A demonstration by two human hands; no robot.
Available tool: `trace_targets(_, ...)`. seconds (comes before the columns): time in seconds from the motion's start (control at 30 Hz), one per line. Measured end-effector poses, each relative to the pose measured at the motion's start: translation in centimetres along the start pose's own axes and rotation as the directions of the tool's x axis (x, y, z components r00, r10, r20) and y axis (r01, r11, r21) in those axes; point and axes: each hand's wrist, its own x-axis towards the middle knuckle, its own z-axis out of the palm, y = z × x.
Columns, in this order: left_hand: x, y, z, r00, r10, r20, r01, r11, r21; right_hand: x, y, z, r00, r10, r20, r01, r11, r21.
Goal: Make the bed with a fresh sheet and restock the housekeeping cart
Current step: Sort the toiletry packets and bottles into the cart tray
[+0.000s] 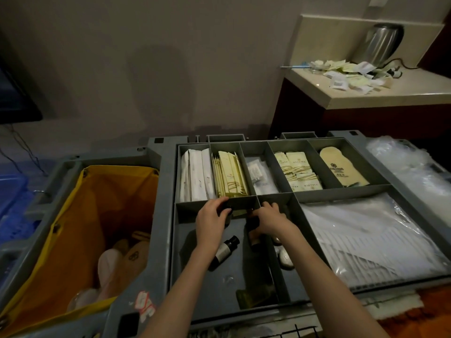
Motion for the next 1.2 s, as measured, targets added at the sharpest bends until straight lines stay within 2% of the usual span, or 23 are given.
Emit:
trace_targets(0.13,-0.2,-0.1,-0.2,1.0,0.016,0.016,-0.016,1.0,0.026,-0.3,0.5,0.6,0.999,-0.036,-0.041,0.039,0.996,0.078)
trace_targets(0.27,-0.6,0.0,-0.4,0.999,0.006,0.035,-0.008,0.998,0.056,-1.1,1.5,1.8,0.962,-0.08,-0.263,0.154,0.949,0.276)
trace_targets(0.33,-1.2,0.1,-0.6,1.0,-0.006,0.015,0.006,1.0,0.013,-1.4,1.8,2.2,0.924,-0.063,-0.378,0.21,0.909,0.361)
trace_targets(0.4,-1.9,0.2,-1.0,1.0,-0.024,0.0,0.024,0.999,-0.048,-1.6,1.9,2.6,0.888,-0.062,-0.456,0.249,0.899,0.361)
trace_targets(0.47,-2.9,0.1,-1.0,0.996,-0.051,0.071,0.053,0.998,-0.034,-1.4,2.0,2.9,0.861,-0.074,-0.503,0.272,0.903,0.333)
trace_targets(0.57,-4.3,-0.2,-0.3,0.95,-0.14,0.278,0.111,0.987,0.118,-1.0,2.0,2.9,0.849,-0.034,-0.528,0.26,0.896,0.361)
trace_targets(0.67,-4.8,-0.2,0.5,0.916,-0.202,0.348,0.113,0.959,0.26,-0.4,2.1,2.3,0.839,-0.064,-0.54,0.296,0.887,0.355)
trace_targets(0.77,-4.8,0.3,0.7,0.934,-0.165,0.318,0.074,0.957,0.279,-0.1,2.0,1.5,0.823,-0.092,-0.56,0.333,0.877,0.346)
trace_targets(0.9,-4.2,1.2,0.0,0.972,-0.103,0.211,0.074,0.987,0.142,0.6,2.2,1.0,0.825,-0.136,-0.549,0.355,0.88,0.316)
trace_targets(1.07,-2.3,3.1,-0.7,0.997,-0.01,0.08,0.002,0.994,0.111,1.3,2.4,0.0,0.833,-0.16,-0.53,0.368,0.875,0.313)
trace_targets(1.2,-0.3,4.3,-0.4,0.995,0.026,0.1,-0.043,0.985,0.168,1.8,2.4,-0.5,0.838,-0.179,-0.515,0.361,0.89,0.278)
